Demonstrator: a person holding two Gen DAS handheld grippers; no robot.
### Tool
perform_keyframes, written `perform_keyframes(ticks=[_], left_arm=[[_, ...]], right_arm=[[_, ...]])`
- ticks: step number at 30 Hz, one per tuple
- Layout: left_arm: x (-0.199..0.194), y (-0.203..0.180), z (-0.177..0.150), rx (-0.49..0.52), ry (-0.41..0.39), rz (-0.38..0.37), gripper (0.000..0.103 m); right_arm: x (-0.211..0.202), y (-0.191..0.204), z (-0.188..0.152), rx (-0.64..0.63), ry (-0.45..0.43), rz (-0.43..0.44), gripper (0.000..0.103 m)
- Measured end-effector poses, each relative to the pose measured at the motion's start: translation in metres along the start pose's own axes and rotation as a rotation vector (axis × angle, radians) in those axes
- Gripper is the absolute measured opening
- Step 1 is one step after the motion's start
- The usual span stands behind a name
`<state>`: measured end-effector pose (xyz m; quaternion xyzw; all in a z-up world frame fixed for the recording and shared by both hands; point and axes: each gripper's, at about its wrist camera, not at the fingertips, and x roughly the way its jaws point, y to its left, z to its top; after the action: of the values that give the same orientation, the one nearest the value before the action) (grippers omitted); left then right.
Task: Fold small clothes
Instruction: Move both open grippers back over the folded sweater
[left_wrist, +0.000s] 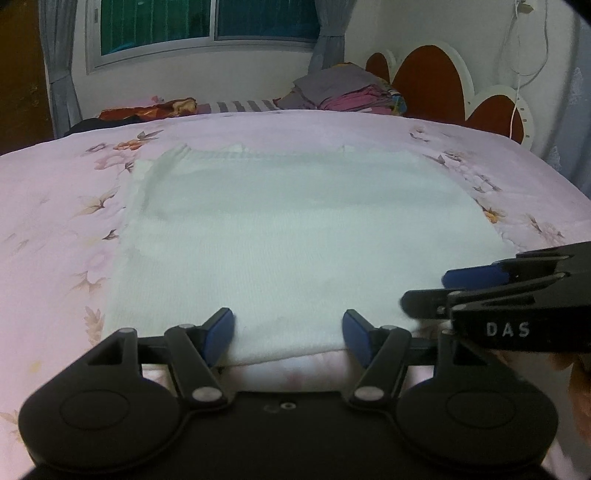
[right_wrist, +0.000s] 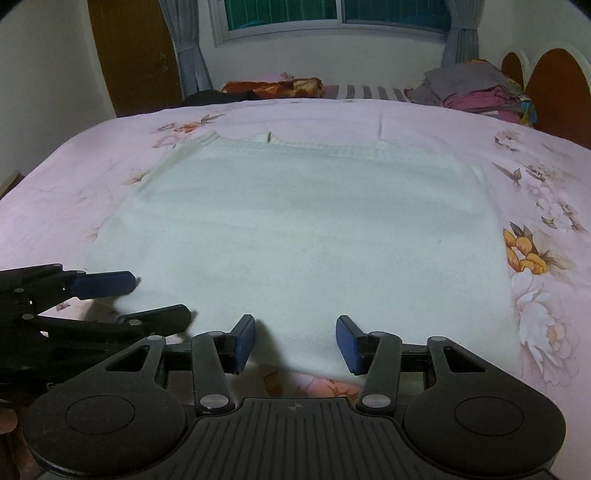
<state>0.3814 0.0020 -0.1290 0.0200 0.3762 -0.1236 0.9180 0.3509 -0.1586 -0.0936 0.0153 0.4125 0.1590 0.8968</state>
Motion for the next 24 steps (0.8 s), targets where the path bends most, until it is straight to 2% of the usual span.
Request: perform_keyframes(ticks=[3, 8, 16, 22, 24], left_arm=[[-0.003, 0.003, -0.002, 0.001, 0.0, 0.014, 0.065], [-0.008, 0.008, -0.007, 0.012, 0.002, 0.035, 0.065], [-0.017, 0.02, -0.014, -0.023, 0.004, 0.052, 0.065], [-0.021, 0.022, -0.016, -0.012, 0.019, 0.07, 0.065], [-0.027, 0.024, -0.015, -0.029, -0.001, 0.074, 0.064]], right_arm=[[-0.003, -0.006, -0.002, 0.005, 0.005, -0.028, 0.049], [-0.014, -0.041, -0.005, 0.042, 0.007, -0.081, 0.049], [-0.034, -0.083, -0.017, 0.098, 0.009, -0.149, 0.049], [-0.042, -0.087, -0.024, 0.081, 0.018, -0.158, 0.049], [-0.044, -0.09, -0.023, 0.095, 0.015, -0.151, 0.049]])
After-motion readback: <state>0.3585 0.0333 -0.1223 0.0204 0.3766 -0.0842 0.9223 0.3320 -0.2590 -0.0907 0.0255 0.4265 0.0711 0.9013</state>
